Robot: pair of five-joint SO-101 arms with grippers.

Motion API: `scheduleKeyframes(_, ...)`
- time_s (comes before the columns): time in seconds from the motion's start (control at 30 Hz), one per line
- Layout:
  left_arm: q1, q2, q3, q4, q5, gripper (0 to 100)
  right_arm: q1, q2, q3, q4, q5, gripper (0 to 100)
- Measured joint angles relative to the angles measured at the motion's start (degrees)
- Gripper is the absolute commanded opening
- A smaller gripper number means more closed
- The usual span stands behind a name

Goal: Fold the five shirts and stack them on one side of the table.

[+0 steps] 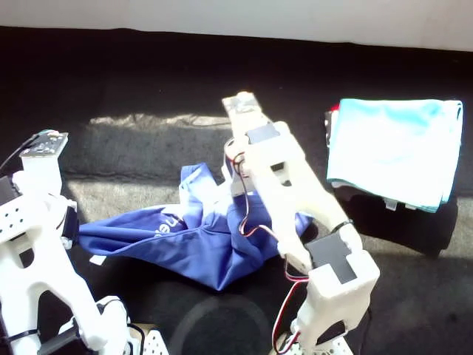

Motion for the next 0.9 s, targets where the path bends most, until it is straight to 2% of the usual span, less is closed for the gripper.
scheduleKeyframes(0.2, 0.0, 0.0, 0.0, -1.2, 0.0, 1, -3.3, 0.2, 0.0, 0.0, 4.0, 23.3)
scheduleKeyframes(0.43, -0.6, 0.0, 0.0, -1.3, 0.0, 1, -4.4, 0.2, -0.4, -1.5, 6.0, 1.0)
scheduleKeyframes(0.73, -0.6, 0.0, 0.0, -1.3, 0.0, 1, -4.4, 0.2, -0.5, -3.3, 8.6, 0.7)
scheduleKeyframes(0.9, -0.6, 0.0, 0.0, -1.3, 0.0, 1, -3.6, -0.3, -5.5, -1.8, 8.6, 0.7)
